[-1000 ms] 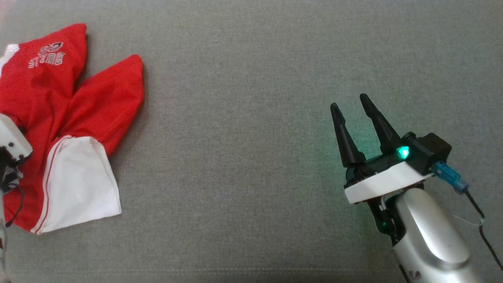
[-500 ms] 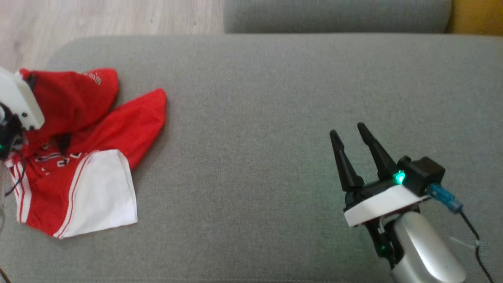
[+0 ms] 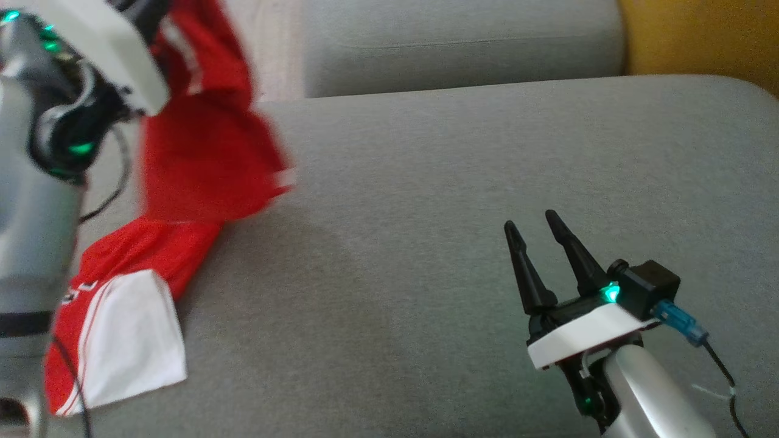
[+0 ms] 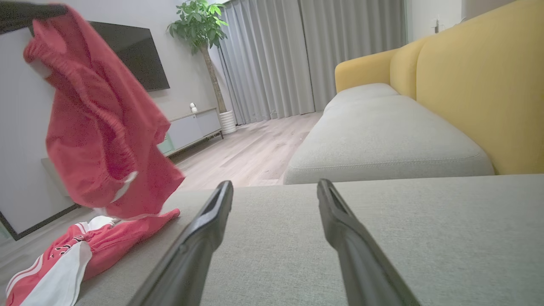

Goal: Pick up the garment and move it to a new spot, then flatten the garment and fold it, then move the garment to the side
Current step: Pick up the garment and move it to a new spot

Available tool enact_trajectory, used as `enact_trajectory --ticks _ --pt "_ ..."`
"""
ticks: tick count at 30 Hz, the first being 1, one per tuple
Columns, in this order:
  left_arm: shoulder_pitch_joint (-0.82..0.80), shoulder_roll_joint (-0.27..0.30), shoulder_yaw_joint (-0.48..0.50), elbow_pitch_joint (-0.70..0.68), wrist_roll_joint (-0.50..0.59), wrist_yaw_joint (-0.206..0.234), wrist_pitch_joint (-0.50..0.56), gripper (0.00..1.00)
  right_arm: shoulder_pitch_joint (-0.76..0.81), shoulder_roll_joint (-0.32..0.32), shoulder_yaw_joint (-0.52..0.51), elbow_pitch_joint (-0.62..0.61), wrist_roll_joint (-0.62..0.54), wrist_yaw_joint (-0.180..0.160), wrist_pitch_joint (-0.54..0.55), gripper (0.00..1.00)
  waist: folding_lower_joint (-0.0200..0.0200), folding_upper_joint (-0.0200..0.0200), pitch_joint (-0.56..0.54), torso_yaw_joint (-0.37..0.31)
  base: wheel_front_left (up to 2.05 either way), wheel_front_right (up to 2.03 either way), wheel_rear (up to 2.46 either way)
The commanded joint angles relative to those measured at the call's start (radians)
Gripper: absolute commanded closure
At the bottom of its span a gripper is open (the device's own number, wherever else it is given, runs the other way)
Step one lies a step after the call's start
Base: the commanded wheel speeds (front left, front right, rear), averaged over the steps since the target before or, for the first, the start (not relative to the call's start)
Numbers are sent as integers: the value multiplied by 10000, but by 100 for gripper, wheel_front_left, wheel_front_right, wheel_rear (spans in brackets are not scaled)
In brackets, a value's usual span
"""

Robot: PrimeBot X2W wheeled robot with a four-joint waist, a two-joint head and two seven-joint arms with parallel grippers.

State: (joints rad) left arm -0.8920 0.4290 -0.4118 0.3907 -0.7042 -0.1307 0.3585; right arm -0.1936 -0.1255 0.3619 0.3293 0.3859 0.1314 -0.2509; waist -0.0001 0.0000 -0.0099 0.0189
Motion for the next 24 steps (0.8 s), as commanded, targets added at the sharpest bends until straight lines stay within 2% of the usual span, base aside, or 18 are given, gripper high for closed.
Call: enact_trajectory --ticks 1,8,11,14,15,16,19,24 --pt "-712 123 320 -609 -285 1 -47 100 -319 38 223 -366 56 -7 -109 0 1 0 -45 -454 0 0 0" --pt "11 -829 352 -1815 -1828 42 338 100 -365 27 248 -519 222 -7 -109 0 1 0 97 -1506 0 0 0" --pt "779 -784 200 -1792 -2031 54 499 100 -368 32 255 -601 251 -7 -109 0 1 0 233 -1852 0 0 0" --pt "1581 -614 -3 -1040 -1860 64 311 100 -378 50 296 -646 261 -7 -109 0 1 0 379 -2085 0 0 0" --pt "1821 -593 -79 -663 -1796 56 137 40 -385 54 306 -656 263 -7 -109 0 1 0 414 -2132 0 0 0" --pt "2027 -588 -157 -277 -1735 44 -126 0 -394 57 324 -662 265 -7 -109 0 1 0 445 -2172 0 0 0" --pt "2490 -505 -447 713 -1575 12 -1155 0 -416 85 343 -698 264 -7 -109 0 1 0 563 -2228 0 0 0" --pt "2858 -249 -823 1290 -1278 4 -3347 0 -326 10 363 -695 252 -7 -109 0 1 0 589 -1997 0 0 0"
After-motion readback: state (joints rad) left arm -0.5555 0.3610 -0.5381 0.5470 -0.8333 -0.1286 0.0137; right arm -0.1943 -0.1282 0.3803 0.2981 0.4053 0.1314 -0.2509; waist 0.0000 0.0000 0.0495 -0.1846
